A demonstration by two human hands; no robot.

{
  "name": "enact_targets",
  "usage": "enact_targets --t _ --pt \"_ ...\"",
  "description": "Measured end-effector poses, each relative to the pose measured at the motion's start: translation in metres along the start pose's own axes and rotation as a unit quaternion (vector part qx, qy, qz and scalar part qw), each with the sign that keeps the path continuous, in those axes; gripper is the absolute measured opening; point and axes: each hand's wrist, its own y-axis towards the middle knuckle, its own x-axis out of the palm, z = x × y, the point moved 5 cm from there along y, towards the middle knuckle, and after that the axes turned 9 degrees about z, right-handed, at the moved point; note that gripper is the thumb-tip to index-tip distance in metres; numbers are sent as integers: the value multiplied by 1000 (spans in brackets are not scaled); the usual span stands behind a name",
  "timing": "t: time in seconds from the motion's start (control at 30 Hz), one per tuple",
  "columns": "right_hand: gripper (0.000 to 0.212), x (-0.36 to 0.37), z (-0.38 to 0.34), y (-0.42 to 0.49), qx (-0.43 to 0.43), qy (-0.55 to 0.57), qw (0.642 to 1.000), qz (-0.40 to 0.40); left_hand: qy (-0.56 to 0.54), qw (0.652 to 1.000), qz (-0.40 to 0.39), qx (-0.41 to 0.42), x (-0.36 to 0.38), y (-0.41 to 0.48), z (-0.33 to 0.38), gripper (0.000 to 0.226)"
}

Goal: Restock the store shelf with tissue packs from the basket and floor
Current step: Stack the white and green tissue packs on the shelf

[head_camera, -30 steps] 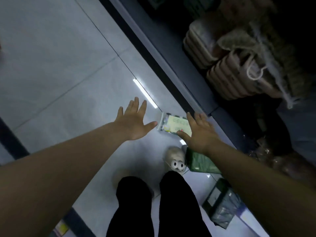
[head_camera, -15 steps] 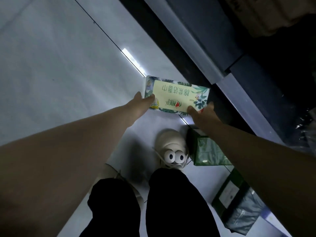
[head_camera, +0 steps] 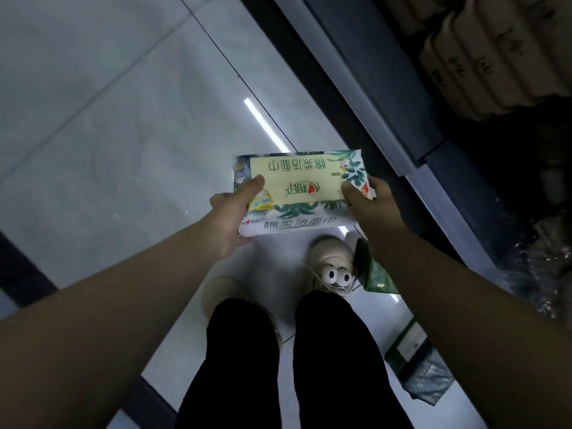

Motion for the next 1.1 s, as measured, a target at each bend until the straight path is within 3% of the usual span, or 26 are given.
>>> enact_targets --t 0.1,0.2,0.3,0.4,0.47,0.6,0.73,0.83,0.93,1.0,1.1 --pt "81 -2 -50 -61 -11 35 999 -3 -69 997 26 18 -26 -44 15 82" --pt "105 12 -78 -137 78 79 990 -91 -174 984 22 29 -42 -102 32 80" --pt "103 29 -109 -218 119 115 965 -204 -286 957 -21 48 -55 -166 57 81" --pt "88 33 -154 -282 77 236 931 -269 -366 923 -70 91 -70 -246 85 51" --pt "73 26 -185 -316 45 284 921 -264 -360 920 -86 126 -80 -299 97 47" --pt "79 -2 -231 -376 -21 301 926 -227 -292 941 -83 150 -120 -372 112 71" --pt "56 -54 -264 -423 -96 220 946 -216 -89 983 -91 134 -182 -430 110 60" --pt "41 -86 -291 -457 -139 90 934 -317 -102 967 -1 234 -254 -468 123 73" --pt "50 -104 -315 -493 -185 -39 887 -422 -165 936 48 306 -319 -507 136 79" --pt "57 -109 -331 -521 -220 -116 852 -461 -164 933 9 320 -344 -531 136 85" --pt "67 -111 -358 -553 -268 -152 835 -456 -61 940 -20 336 -361 -565 126 61"
